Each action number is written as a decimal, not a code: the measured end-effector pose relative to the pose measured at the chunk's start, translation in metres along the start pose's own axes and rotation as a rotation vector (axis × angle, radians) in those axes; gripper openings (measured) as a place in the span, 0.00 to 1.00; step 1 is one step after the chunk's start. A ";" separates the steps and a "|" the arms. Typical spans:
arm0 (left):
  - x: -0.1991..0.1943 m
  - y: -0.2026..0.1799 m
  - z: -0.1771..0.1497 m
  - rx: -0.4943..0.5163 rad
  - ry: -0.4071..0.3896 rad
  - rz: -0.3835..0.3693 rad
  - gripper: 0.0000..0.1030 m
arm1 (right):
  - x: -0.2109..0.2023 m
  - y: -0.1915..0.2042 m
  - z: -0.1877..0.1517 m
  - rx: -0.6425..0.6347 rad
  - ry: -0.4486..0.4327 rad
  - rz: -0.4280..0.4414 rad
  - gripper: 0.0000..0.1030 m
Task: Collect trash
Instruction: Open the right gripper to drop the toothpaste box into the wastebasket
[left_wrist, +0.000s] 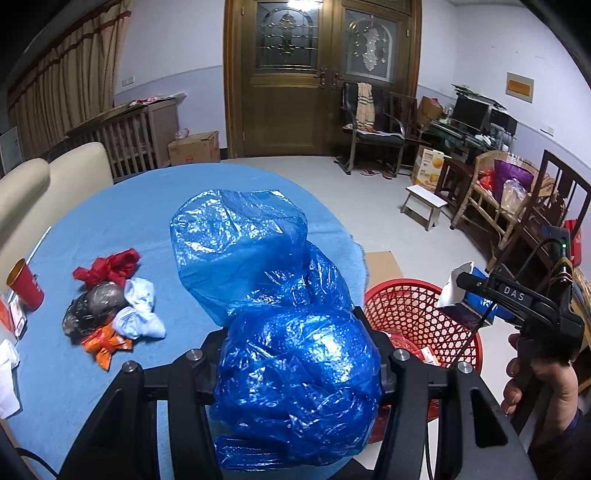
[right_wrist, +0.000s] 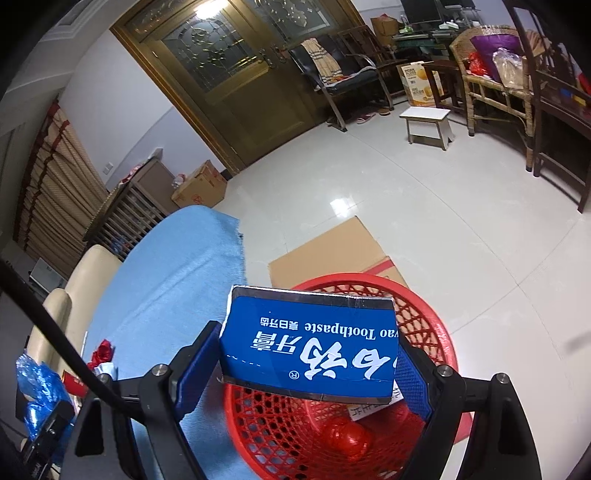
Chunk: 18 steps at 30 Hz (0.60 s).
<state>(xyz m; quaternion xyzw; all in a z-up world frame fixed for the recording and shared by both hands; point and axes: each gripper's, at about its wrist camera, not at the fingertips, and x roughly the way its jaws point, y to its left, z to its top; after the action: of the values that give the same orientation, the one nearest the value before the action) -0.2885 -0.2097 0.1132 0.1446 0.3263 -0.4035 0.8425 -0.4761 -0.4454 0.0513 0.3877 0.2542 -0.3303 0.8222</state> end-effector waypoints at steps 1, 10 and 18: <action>0.001 -0.002 0.001 0.003 0.000 -0.004 0.55 | 0.000 -0.002 0.001 0.002 -0.002 -0.005 0.85; 0.015 -0.017 0.005 0.022 0.020 -0.024 0.55 | 0.016 -0.009 0.003 -0.013 0.023 -0.062 0.86; 0.029 -0.028 0.007 0.043 0.045 -0.057 0.55 | 0.021 -0.034 0.000 0.058 0.062 -0.114 0.86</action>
<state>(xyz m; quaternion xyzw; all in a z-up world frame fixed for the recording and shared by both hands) -0.2936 -0.2478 0.0994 0.1622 0.3405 -0.4309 0.8198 -0.4877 -0.4691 0.0207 0.4062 0.2918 -0.3715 0.7822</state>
